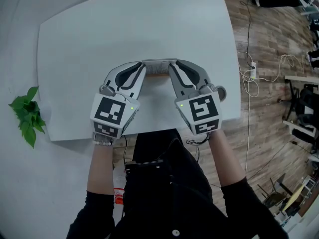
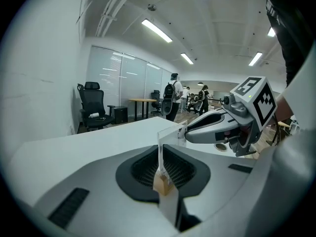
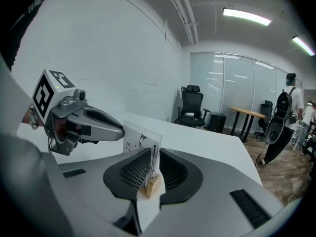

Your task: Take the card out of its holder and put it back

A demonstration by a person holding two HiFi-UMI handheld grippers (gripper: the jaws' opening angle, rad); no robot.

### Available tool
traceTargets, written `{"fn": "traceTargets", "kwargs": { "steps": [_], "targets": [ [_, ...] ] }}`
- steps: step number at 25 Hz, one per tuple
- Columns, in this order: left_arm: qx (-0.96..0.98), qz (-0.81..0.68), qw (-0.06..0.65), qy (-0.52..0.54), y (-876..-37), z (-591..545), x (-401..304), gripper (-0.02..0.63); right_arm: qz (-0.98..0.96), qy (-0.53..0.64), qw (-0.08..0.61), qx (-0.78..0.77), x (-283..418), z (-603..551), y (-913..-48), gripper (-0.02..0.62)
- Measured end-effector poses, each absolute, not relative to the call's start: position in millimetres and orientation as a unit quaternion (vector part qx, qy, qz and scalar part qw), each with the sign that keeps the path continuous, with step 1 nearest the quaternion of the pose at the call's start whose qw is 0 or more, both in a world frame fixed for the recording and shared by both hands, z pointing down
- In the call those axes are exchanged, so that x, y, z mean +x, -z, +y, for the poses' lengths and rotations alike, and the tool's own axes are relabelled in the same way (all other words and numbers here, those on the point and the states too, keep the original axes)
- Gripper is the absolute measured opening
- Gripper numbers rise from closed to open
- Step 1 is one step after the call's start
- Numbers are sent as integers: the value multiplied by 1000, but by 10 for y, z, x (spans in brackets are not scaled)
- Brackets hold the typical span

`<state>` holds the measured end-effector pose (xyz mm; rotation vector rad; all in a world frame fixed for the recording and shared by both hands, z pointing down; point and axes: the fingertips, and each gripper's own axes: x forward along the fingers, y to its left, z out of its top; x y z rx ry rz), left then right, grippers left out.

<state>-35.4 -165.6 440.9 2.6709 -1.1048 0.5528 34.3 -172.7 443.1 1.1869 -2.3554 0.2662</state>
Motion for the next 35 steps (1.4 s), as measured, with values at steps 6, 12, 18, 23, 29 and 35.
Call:
{"fn": "traceTargets", "kwargs": {
  "steps": [6, 12, 18, 23, 29, 35],
  "targets": [
    [899, -385, 110, -180, -4411, -1676, -387, 34, -861, -98, 238, 439, 336, -1722, -4437, 84],
    [896, -395, 114, -166, -4363, -1659, -470, 42, -862, -101, 234, 438, 294, -1690, -4414, 133],
    [895, -404, 105, -158, -4184, -1561, -534, 55, -859, -91, 225, 451, 346, -1614, -4230, 141],
    [895, -412, 76, -152, -3899, -1472, -595, 55, -855, -69, 199, 473, 414, -1584, -3918, 81],
    [899, -415, 26, -139, -3447, -1361, -613, 47, -860, -43, 169, 479, 443, -1506, -3505, 53],
    [893, -435, 2, -116, -2958, -1275, -624, 18, -868, -11, 144, 476, 420, -1417, -3087, 49]
  ]
}}
